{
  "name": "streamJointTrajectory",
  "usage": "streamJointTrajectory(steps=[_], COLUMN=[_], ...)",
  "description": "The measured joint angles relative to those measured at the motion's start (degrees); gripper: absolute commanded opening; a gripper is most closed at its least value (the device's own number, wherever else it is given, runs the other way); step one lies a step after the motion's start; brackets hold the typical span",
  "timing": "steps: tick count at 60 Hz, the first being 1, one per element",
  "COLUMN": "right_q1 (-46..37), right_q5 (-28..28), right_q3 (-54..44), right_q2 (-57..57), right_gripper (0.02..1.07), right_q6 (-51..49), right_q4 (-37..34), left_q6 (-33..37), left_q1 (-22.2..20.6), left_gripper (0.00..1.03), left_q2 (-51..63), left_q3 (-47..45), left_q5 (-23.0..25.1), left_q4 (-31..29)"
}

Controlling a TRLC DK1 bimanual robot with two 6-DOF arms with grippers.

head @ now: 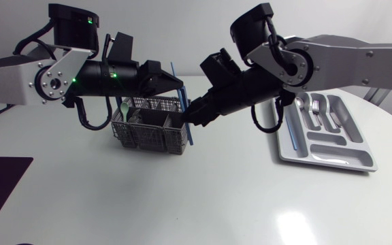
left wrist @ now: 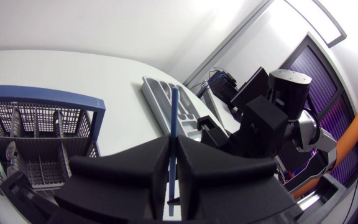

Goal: Unload the cutlery basket into the drawer organizer.

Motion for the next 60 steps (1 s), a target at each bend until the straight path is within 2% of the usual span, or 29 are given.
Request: streamJointTrajectory(steps=[7, 13, 18, 26, 31, 35, 48, 52, 60], right_q1=[0.1, 0.5, 1.0, 1.9, 2.5, 2.6, 0.9, -1.1, -7.8], right_q5=[0.0, 0.0, 0.2, 0.2, 0.1, 0.2, 0.2, 0.2, 0.2], right_q3=[0.3, 0.3, 0.3, 0.1, -1.2, -3.1, -10.5, -11.7, -13.6], right_q2=[0.5, 0.7, 0.9, 0.9, 0.7, 0.4, -4.9, -7.1, -10.5], right_gripper=[0.12, 0.1, 0.09, 0.09, 0.09, 0.09, 0.09, 0.09, 0.1], right_q6=[1.0, 1.5, 1.6, 1.6, 1.4, 1.1, -0.3, -0.7, -1.7], right_q4=[0.0, 0.0, 0.0, 0.0, 0.0, -0.1, -0.9, -1.8, -2.3], left_q6=[0.0, 0.0, 0.0, 0.0, 0.0, 0.0, 0.7, 3.0, 10.8], left_q1=[0.0, 0.0, 0.0, 0.1, 0.5, 1.4, 7.5, 9.2, 12.1], left_gripper=[0.09, 0.12, 0.25, 0.54, 0.65, 0.69, 0.69, 0.69, 0.69], left_q2=[0.0, 0.0, 0.0, 0.0, 0.0, -0.1, -2.0, -3.0, -3.7], left_q3=[0.0, 0.0, 0.0, 0.2, 1.6, 3.7, 9.2, 9.6, 9.9], left_q5=[0.0, 0.0, 0.2, 0.2, 0.2, 0.2, 0.0, -0.6, -2.4], left_q4=[0.0, 0.0, 0.0, 0.0, 0.0, 0.0, -0.3, -1.6, -8.0])
